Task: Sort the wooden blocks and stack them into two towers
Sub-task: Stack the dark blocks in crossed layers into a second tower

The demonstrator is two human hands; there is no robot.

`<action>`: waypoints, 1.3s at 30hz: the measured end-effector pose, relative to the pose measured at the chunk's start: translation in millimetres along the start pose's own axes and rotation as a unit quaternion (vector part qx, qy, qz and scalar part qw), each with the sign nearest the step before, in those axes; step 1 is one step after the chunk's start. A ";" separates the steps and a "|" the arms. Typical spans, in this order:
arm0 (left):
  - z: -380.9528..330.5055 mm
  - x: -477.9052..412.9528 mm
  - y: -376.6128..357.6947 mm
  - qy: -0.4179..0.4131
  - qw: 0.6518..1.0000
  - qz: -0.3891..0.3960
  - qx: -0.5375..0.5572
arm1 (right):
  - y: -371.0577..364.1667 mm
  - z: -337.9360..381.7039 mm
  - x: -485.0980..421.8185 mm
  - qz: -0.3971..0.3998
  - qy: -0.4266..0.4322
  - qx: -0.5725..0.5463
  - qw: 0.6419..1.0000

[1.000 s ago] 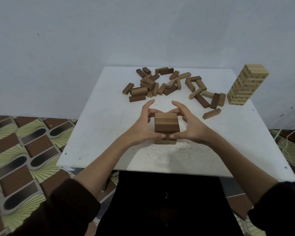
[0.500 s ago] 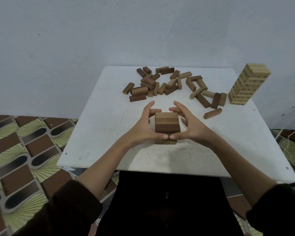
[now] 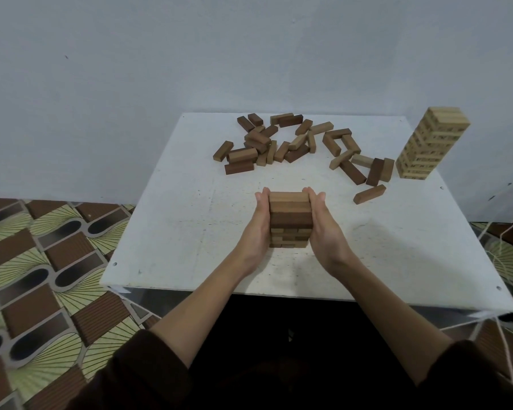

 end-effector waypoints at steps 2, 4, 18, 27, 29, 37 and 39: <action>1.3 1.9 0.6 0.013 1.000 0.012 0.003 | -0.7 -2.1 -0.1 -0.004 -0.002 0.005 1.000; 1.6 1.3 1.2 0.015 1.000 0.006 -0.004 | -0.6 -2.8 -1.0 -0.015 -0.004 0.004 1.000; 3.4 -4.8 28.1 -0.049 0.972 0.126 -0.192 | 23.1 6.6 3.9 0.078 0.013 0.117 0.990; 8.7 -27.0 41.0 -0.077 0.963 0.114 -0.233 | 33.2 19.7 -9.0 0.084 0.040 0.253 0.963; 9.3 -27.4 41.1 -0.083 0.964 0.110 -0.227 | 32.5 21.4 -10.1 0.082 0.044 0.253 0.963; 10.6 -26.7 38.4 -0.077 0.970 0.093 -0.213 | 29.9 20.8 -12.1 0.078 0.040 0.233 0.969; 11.1 -26.7 38.9 -0.075 0.970 0.093 -0.213 | 29.3 20.0 -12.9 0.074 0.039 0.230 0.970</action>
Point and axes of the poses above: each hand's wrist, its own x-axis away from the middle knuckle, its own y-axis out of the back of the hand, z = x × y, the point moved 3 cm from there along -x, towards the middle knuckle, and after that the axes turned 9 degrees about -y, right-handed, at the moved point
